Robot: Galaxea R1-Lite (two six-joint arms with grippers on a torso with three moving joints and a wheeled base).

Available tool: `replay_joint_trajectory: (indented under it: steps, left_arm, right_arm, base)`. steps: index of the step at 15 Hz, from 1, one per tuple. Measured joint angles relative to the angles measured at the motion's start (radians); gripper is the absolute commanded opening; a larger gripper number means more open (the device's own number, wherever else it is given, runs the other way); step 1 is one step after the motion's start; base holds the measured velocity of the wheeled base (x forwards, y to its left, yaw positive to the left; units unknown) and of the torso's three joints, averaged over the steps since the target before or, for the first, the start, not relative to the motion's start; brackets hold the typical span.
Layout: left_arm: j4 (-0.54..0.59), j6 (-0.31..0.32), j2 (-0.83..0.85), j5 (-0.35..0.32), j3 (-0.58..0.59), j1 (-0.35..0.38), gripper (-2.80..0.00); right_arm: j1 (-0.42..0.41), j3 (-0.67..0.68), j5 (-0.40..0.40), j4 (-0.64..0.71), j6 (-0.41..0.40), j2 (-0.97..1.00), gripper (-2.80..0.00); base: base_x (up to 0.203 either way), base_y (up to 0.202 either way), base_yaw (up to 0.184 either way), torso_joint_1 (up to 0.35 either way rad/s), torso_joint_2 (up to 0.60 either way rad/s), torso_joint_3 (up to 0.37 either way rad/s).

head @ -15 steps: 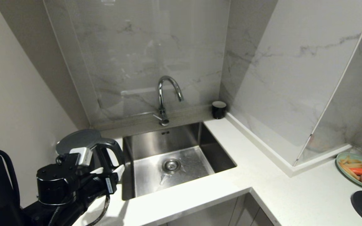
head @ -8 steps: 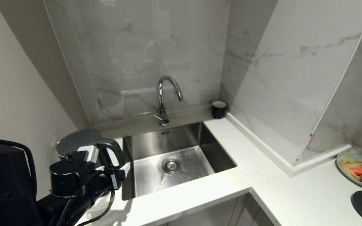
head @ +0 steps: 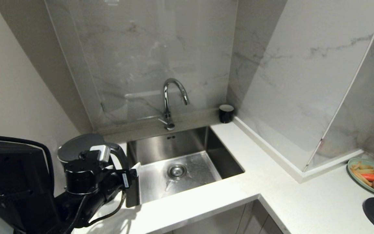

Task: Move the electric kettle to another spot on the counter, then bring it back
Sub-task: Grab the kettle

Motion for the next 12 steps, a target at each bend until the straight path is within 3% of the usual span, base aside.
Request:
replay_joint_trajectory:
  steps: [12]
  left_arm:
    - [-0.001,0.024,0.08,-0.001,-0.107,0.023,0.0]
  right_arm:
    - [0.0,0.0,0.0,0.0,0.0,0.0,-2.8]
  base:
    - [0.0,0.0,0.0,0.0,0.0,0.0]
